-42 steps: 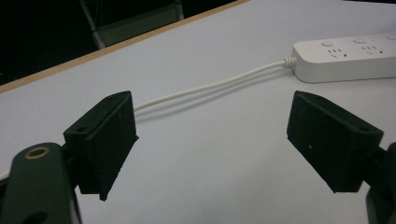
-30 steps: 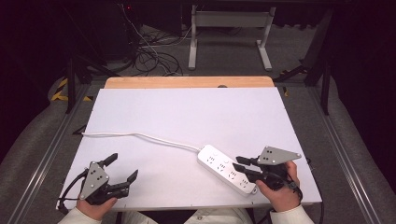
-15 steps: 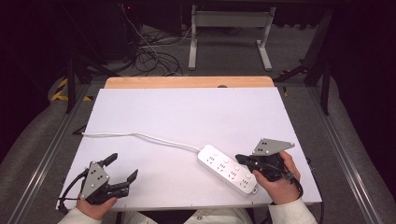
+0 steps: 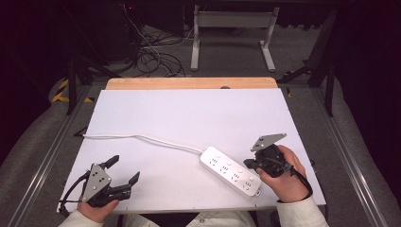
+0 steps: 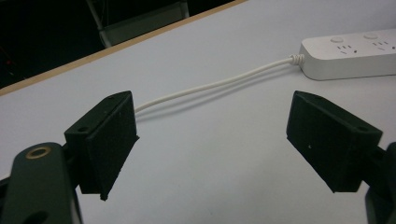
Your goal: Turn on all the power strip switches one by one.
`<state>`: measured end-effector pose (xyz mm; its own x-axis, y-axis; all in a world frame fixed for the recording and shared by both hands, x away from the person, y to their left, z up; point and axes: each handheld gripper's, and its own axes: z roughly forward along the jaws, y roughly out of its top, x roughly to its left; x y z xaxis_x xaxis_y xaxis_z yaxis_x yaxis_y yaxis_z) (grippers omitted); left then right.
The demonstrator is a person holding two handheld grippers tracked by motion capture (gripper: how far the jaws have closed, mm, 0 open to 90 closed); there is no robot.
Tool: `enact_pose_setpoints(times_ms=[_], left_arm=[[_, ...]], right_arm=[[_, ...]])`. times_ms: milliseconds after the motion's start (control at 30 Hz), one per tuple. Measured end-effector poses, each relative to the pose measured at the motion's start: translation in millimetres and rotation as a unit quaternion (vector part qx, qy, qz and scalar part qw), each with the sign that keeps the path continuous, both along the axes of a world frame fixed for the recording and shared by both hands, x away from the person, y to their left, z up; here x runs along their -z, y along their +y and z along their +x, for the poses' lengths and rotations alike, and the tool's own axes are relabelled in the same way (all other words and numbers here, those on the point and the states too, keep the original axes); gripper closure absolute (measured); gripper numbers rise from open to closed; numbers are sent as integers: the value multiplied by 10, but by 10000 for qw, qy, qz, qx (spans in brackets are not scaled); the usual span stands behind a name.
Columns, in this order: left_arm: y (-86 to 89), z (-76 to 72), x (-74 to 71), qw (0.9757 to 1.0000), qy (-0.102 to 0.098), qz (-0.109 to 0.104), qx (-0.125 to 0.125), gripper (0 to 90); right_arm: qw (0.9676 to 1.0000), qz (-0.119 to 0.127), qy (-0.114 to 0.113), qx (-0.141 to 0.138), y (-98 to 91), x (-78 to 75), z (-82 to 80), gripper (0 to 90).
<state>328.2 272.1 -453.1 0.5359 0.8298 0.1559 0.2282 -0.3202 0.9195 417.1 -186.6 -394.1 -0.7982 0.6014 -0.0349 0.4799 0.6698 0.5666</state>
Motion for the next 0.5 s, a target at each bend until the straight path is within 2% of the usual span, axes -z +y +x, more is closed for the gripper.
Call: enact_pose_setpoints(times_ms=[33, 133, 167, 200, 300, 467, 500], left_arm=[[0, 0, 0, 10000, 0, 0, 0, 165], [2, 5, 0, 10000, 0, 43, 7, 165], [1, 5, 1, 10000, 16, 53, 11, 165], [1, 6, 1, 10000, 20, 67, 13, 165], [-1, 4, 1, 10000, 15, 57, 8, 165], [-4, 4, 4, 10000, 48, 35, 18, 165], [-5, 5, 5, 10000, 51, 30, 21, 165]], right_arm=[[10000, 0, 0, 0, 0, 0, 0, 900], [9997, -215, 140, -13, 10, 17, -3, 900], [9989, -361, 285, 35, 25, 34, -2, 900], [9989, -361, 285, 35, 25, 34, -2, 900], [9971, -570, 497, 81, 30, 62, 17, 900], [9960, -634, 628, 73, 35, 106, 47, 900], [9949, -709, 704, 101, 43, 134, 55, 900]])
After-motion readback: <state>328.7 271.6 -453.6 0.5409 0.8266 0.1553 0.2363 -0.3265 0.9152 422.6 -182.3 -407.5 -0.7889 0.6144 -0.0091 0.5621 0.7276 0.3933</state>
